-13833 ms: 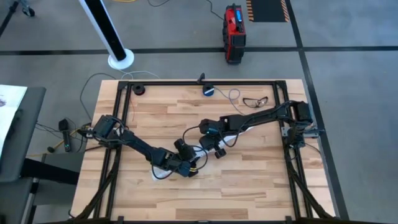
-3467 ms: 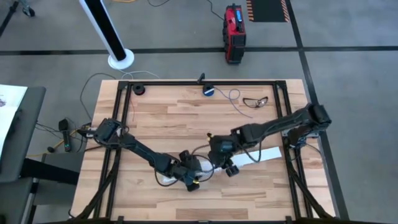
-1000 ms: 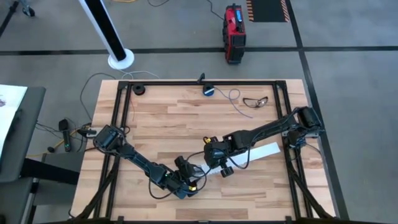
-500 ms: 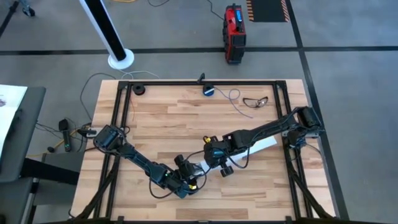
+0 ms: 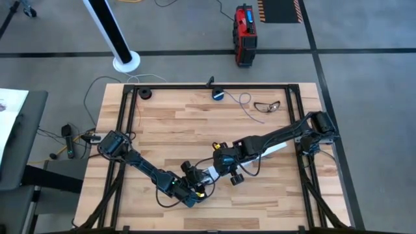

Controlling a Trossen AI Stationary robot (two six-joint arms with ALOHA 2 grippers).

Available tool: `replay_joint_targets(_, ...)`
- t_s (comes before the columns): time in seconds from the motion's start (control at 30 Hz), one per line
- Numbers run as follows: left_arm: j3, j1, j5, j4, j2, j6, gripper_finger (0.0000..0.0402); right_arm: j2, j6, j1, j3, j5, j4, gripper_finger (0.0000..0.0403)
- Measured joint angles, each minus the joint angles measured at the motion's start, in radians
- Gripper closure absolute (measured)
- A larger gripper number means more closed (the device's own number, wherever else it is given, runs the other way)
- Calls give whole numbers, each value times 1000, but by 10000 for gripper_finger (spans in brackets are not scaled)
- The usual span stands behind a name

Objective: Ziptie cables
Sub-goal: Close the white cable duct

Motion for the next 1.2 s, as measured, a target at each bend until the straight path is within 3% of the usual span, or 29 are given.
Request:
replay_joint_targets(0.5, 0, 0, 0, -1, 0, 3, 159, -1, -5, -30, -65, -8, 64, 402)
replay_joint_targets(0.97, 0, 0, -3, 0, 0, 18, 159, -1, 43, -18, -97, -53, 253, 403)
replay_joint_targets(1.2, 0, 0, -3, 4, 0, 32, 159, -20, 26, 12, -87, 47, 199, 403)
